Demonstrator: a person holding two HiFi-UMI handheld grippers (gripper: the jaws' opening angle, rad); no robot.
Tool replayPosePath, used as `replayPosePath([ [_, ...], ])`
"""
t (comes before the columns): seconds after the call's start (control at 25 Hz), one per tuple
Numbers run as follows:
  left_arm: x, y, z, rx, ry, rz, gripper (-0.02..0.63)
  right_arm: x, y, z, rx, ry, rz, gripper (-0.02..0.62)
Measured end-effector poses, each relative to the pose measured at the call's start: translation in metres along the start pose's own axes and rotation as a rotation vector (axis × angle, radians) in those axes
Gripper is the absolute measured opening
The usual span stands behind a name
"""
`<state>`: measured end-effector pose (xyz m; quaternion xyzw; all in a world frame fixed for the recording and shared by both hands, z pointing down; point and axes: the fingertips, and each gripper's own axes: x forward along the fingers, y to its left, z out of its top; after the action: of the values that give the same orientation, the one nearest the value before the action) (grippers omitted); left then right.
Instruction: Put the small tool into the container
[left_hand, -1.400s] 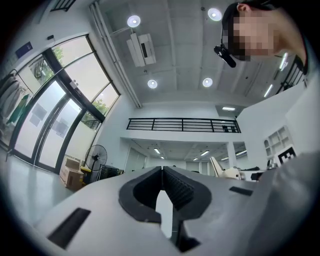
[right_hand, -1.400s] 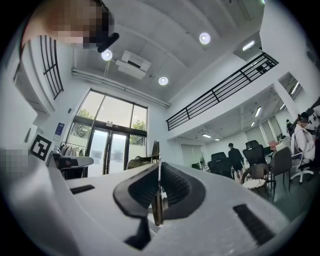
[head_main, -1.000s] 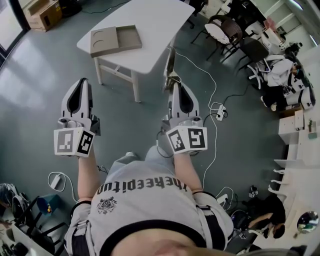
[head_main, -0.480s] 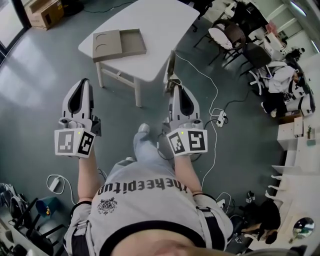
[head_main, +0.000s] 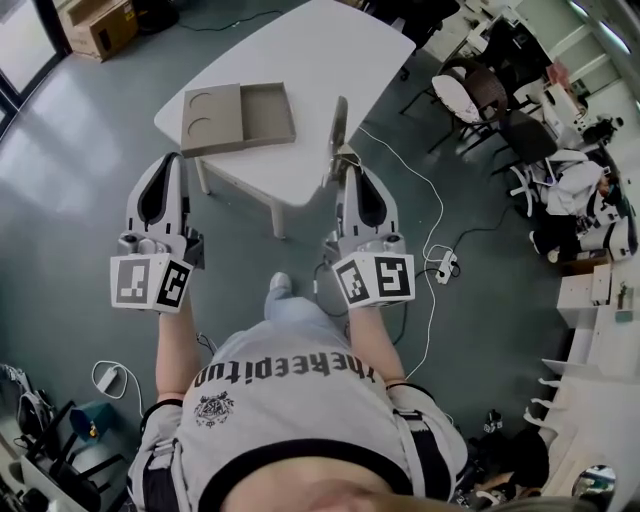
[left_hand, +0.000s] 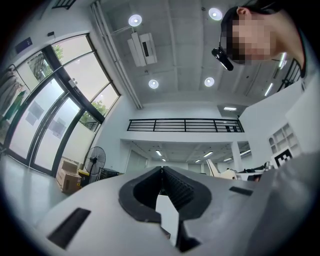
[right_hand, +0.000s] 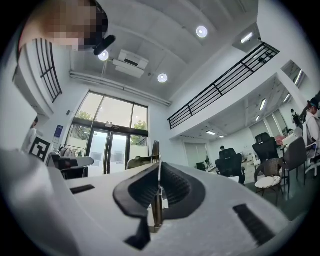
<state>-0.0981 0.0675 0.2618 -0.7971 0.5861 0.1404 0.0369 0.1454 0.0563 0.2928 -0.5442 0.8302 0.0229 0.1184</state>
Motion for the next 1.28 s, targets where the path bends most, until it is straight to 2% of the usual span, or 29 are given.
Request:
replayPosePath([
  [0.4,0.094,0.013,-0.016,0.016,-0.033,0.022,0.012,0.09,-0.054,-0.013,0.008,0.004,0.043,0.005],
  [0.68,0.13,0.014,-0.034,0.015,-0.028,0.031,0.012,0.121,-0.076,-0.029,0.024,0.018,0.065,0.005],
  [0.92,0.162,0.034,-0.043,0.005,-0.011,0.031,0.012,0.153,-0.083,-0.042,0.034,0.043,0.052,0.005],
  [1.28,0.23,0.085,-0.05,-0.016,-0.008,-0.045,0.012,0.222,-0.082,-0.056,0.015,0.047,-0.02,0.005],
])
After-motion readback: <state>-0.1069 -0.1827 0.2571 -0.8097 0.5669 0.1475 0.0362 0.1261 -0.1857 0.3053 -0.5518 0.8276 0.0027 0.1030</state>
